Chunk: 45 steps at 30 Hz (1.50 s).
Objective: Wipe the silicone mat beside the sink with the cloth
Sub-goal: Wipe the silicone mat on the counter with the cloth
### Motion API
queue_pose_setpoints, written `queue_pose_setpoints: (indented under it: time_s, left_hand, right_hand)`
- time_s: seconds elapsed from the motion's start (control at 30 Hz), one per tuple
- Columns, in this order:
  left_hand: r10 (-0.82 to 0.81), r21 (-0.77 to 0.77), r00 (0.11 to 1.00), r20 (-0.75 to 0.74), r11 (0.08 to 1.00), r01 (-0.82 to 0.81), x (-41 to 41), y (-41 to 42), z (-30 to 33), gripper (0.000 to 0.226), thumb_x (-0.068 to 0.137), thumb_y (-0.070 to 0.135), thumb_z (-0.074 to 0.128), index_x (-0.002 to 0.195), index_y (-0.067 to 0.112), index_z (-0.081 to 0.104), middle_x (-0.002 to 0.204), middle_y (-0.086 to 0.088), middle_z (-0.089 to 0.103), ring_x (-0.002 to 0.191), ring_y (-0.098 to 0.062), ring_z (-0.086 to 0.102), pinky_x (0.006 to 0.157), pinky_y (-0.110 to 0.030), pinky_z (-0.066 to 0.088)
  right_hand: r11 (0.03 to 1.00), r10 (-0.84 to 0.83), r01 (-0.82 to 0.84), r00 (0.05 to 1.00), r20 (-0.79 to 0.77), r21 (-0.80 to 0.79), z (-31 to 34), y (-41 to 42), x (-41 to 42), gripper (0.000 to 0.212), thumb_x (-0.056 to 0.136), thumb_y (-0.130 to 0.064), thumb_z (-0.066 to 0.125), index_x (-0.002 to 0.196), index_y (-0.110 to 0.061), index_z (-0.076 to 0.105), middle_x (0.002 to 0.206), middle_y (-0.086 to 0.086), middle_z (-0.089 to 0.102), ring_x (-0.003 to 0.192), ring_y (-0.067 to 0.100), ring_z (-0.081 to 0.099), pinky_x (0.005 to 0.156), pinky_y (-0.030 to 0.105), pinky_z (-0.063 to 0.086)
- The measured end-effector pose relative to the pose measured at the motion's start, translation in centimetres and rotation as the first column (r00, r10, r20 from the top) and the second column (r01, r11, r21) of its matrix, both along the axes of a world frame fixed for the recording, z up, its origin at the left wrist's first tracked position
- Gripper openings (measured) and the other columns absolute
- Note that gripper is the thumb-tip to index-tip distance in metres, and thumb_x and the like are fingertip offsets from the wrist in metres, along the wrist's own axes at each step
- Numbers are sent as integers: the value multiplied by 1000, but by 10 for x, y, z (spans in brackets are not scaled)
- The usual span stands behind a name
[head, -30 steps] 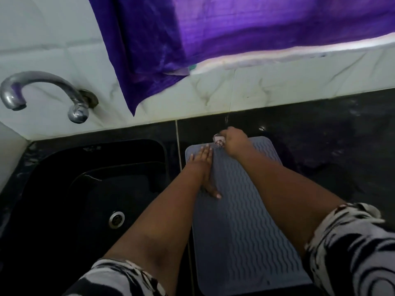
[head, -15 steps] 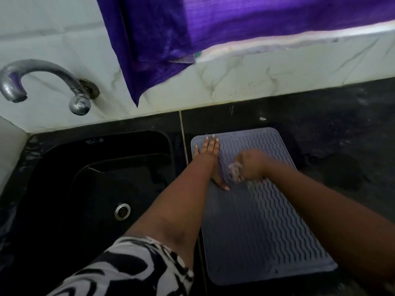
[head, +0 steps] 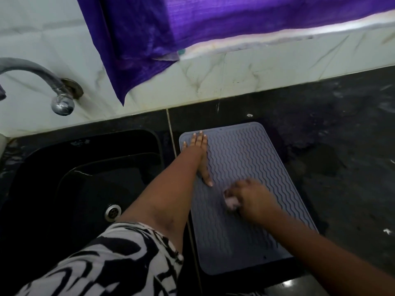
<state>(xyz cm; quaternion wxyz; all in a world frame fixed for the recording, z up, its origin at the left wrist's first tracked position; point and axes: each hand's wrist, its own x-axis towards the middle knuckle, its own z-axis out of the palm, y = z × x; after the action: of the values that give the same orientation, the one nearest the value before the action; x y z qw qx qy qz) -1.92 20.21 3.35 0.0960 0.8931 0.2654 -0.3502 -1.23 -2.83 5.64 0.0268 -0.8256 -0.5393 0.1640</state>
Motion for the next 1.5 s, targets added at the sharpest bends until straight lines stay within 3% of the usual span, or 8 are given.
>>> queue_pose_setpoints:
  time_s: [0.2, 0.3, 0.4, 0.53, 0.8, 0.93, 1.2, 1.5]
  left_hand:
    - [-20, -17, 999, 42, 1000, 21, -8, -10, 8, 161, 50, 59, 87, 146, 8, -31, 151, -8, -40, 141, -27, -35, 117, -50, -13]
    - [60, -114, 974, 218, 993, -36, -12, -14, 19, 104, 86, 45, 67, 155, 13, -5, 157, -13, -29, 143, -33, -30, 116, -53, -7]
    - [135, -176, 922, 363, 982, -74, -24, -25, 14, 57, 104, 25, 38, 155, 15, 15, 162, -10, -12, 147, -32, -19, 118, -53, -4]
    - [71, -114, 968, 242, 992, -44, -46, -49, -14, 77, 101, 50, 33, 154, 18, -13, 159, -4, -26, 148, -25, -18, 120, -47, -4]
    - [115, -42, 960, 256, 993, -107, -46, -57, -20, 66, 104, 45, 22, 153, 20, -15, 159, 1, -26, 148, -20, -17, 119, -44, -3]
    - [134, -16, 946, 294, 991, -135, -51, -64, -20, 65, 104, 46, 19, 154, 21, -13, 160, 1, -23, 149, -19, -15, 120, -42, -1]
    - [217, -2, 889, 402, 972, -237, -63, -80, -29, 59, 105, 42, 16, 155, 24, -9, 162, 1, -18, 150, -21, -9, 120, -41, -1]
    - [273, -40, 897, 348, 960, -277, -62, -87, -17, 58, 106, 37, 18, 154, 22, -10, 160, -2, -23, 149, -23, -16, 120, -44, -3]
  right_hand:
    - [979, -192, 163, 938, -290, -121, 29, 13, 21, 6, 83, -23, 69, 88, -24, 71, 84, -4, 68, 81, 14, 64, 71, 27, 49]
    - [971, -209, 230, 951, -227, 71, 29, 48, 49, 13, 85, -20, 66, 96, -19, 72, 86, -2, 67, 85, 17, 65, 70, 25, 43]
    - [988, -156, 155, 981, -114, -16, 10, 55, 42, 29, 86, -18, 66, 115, -19, 67, 111, 3, 68, 100, 20, 61, 87, 32, 49]
    - [999, -31, 32, 997, 68, -18, -9, 16, 9, 38, 91, -24, 58, 129, -22, 56, 128, 6, 56, 117, 27, 47, 97, 36, 41]
    - [963, 108, -139, 984, -143, -232, 17, -90, -48, 32, 89, -26, 60, 120, -25, 65, 121, 0, 62, 111, 20, 55, 92, 31, 46]
    - [989, -131, 100, 925, -358, -105, 37, -66, -18, 21, 80, -16, 71, 100, -22, 71, 97, -2, 69, 89, 14, 65, 81, 31, 55]
    - [998, 30, -27, 999, 45, -57, -5, -66, -43, 45, 91, -21, 56, 135, -19, 49, 136, 5, 50, 123, 29, 43, 103, 38, 38]
    - [963, 192, -209, 975, -113, -170, 17, -144, -62, 37, 86, -23, 65, 123, -25, 61, 123, 1, 59, 113, 23, 49, 96, 35, 42]
